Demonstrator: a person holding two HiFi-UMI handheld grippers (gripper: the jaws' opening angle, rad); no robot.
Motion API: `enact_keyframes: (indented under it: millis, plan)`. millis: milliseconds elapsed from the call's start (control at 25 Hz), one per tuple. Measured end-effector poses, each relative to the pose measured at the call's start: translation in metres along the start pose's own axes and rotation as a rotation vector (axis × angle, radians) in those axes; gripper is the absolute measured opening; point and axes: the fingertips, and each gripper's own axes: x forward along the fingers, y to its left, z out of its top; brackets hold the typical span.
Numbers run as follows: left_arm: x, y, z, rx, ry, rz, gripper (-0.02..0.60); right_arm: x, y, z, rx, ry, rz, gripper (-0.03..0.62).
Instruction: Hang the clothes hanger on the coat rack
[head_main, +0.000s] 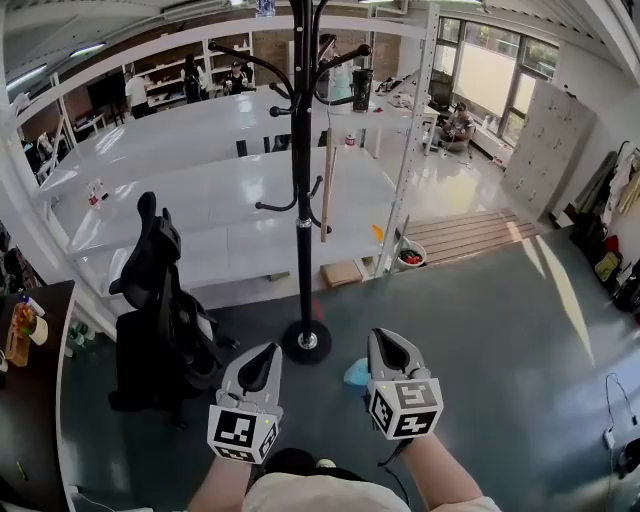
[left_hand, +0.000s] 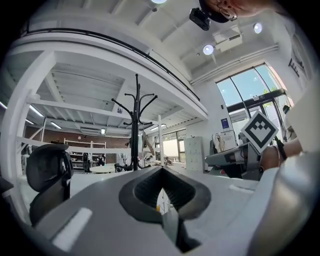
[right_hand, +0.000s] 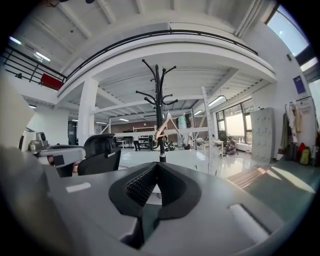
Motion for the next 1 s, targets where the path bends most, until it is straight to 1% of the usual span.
enact_keyframes:
  millis: [120, 320, 520, 640, 840, 1000]
  plan:
    - [-0.019, -0.005, 0.002, -0.004, -0.002, 0.004, 0.000, -0.023, 0.011, -0.010, 0.007, 0.008, 0.001, 0.026]
    - [-0.053, -0.012, 0.009, -0.012, -0.015, -0.011, 0.000, -0.060, 0.034, -0.017, 0.053, -0.018, 0.005, 0.026]
    - [-0.108, -0.022, 0.008, -0.026, 0.005, -0.034, 0.000, -0.105, 0.066, -0.028, 0.041, -0.010, -0.026, 0.027]
    - [-0.146, -0.028, 0.014, -0.027, -0.001, -0.054, 0.000, -0.126, 0.088, -0.031, 0.024, -0.001, -0.042, 0.026]
    - [-0.207, -0.033, 0.017, -0.029, -0.009, -0.053, 0.000, -0.168, 0.127, -0.038, 0.004, -0.003, -0.052, 0.026]
    - [-0.248, -0.037, 0.010, -0.043, 0.012, -0.062, 0.000, -0.201, 0.151, -0.050, 0.001, 0.012, -0.075, 0.026]
